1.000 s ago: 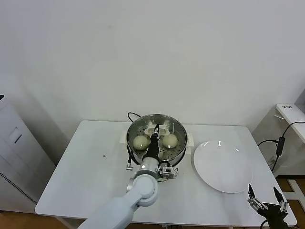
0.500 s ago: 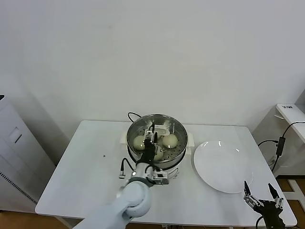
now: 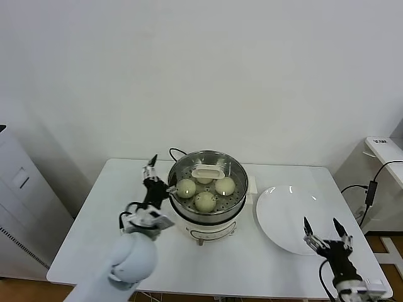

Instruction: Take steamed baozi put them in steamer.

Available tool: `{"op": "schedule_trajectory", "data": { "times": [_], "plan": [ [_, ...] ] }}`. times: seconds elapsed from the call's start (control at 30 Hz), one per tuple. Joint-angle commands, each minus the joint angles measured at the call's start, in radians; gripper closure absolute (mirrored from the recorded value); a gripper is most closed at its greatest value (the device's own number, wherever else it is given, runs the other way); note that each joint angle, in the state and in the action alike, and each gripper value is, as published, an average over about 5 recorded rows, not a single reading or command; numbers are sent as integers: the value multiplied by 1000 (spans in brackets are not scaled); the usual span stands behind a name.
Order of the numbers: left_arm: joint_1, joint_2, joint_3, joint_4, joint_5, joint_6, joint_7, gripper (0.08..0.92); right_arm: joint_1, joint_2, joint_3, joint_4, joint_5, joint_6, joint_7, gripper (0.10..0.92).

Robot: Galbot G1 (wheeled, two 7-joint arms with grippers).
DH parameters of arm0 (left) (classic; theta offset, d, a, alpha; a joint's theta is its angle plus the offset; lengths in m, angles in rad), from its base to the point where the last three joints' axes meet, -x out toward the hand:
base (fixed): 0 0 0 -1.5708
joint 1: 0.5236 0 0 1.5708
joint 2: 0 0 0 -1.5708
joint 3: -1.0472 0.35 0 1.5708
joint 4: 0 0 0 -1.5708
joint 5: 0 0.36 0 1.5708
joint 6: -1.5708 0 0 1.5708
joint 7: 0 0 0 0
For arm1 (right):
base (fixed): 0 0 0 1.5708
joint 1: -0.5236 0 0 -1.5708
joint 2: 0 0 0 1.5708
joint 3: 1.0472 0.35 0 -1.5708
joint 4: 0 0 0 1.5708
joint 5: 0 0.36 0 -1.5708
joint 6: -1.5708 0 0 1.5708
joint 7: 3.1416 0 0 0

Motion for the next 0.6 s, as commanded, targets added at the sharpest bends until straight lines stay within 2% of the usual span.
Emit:
{"op": "schedule_trajectory", "data": {
  "times": [0.03, 0.2, 0.37, 0.6],
  "plan": [
    [331, -105, -532, 34, -442, -727, 195, 177, 141, -70, -124, -12, 37, -21, 47, 203],
    [412, -169, -618, 119, -490, -833, 261, 177, 143, -58, -131, -20, 28, -21, 46, 203],
    [485, -216, -647, 129, -496, -851, 299, 177, 140, -44, -137, -26, 14, -16, 43, 203],
    [532, -270, -679, 107, -516, -842, 304, 177, 120, -11, -132, -34, -1, -3, 21, 203]
  ]
}}
